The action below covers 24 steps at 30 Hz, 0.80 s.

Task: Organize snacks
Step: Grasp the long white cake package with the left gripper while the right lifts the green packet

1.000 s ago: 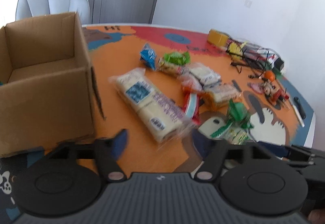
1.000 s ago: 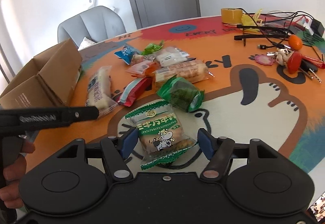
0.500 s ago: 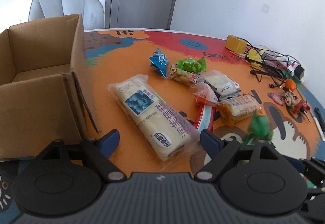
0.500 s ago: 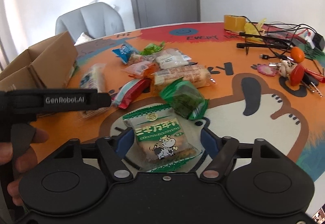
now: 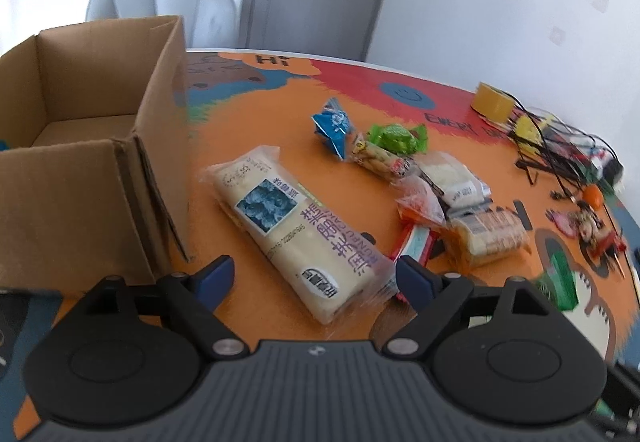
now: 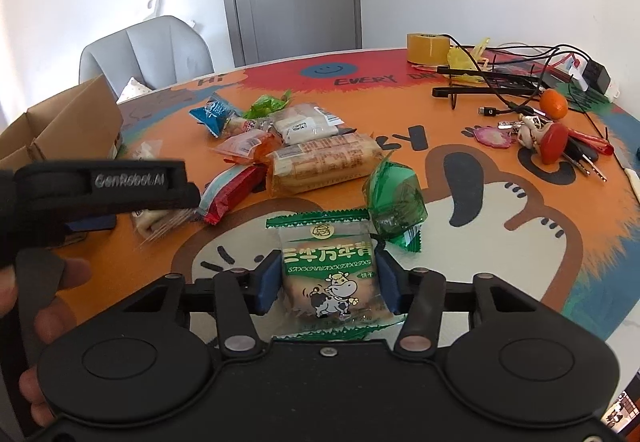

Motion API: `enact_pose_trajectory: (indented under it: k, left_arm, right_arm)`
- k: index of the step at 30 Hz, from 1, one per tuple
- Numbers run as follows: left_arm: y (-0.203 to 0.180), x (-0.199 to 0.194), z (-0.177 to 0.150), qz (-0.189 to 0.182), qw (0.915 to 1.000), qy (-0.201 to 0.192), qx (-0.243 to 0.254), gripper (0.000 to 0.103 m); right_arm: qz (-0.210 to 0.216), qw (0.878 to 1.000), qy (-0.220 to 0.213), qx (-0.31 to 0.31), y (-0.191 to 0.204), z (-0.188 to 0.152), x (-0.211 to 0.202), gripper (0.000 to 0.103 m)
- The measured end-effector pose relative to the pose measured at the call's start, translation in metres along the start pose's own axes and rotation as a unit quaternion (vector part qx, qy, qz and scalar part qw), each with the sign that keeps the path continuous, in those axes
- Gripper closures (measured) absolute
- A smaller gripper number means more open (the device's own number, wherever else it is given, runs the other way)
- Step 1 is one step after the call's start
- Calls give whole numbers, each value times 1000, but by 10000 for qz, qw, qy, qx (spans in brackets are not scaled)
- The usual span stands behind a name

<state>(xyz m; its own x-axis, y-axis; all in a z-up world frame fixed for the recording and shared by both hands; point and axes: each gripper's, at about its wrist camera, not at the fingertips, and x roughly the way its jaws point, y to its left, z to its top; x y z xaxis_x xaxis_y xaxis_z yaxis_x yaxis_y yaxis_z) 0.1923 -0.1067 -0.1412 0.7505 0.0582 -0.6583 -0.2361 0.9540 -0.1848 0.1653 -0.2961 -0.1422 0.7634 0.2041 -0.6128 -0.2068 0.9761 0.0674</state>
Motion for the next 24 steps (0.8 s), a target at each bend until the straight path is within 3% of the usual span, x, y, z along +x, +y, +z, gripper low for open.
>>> enact_pose_trajectory:
  k: [6,12,18,24]
  left_arm:
    - [-2,2,3,249,9990,-89,-349,14]
    - [-4,6,11,212,9986,0,-479,14]
    - [-4,12,8,419,9982,-95,-420,15]
    - [-5,7,4,254,9995,-128,-149,44]
  right_arm:
    - [92,10000,-14,32,-2,-1,-2,52]
    - [151,9999,-47,31,-4,-2,-2,51]
    - [246,9996,-75,80,-8,-3,-3,51]
    - [225,9997,-85,101,-7,-1,-1,51]
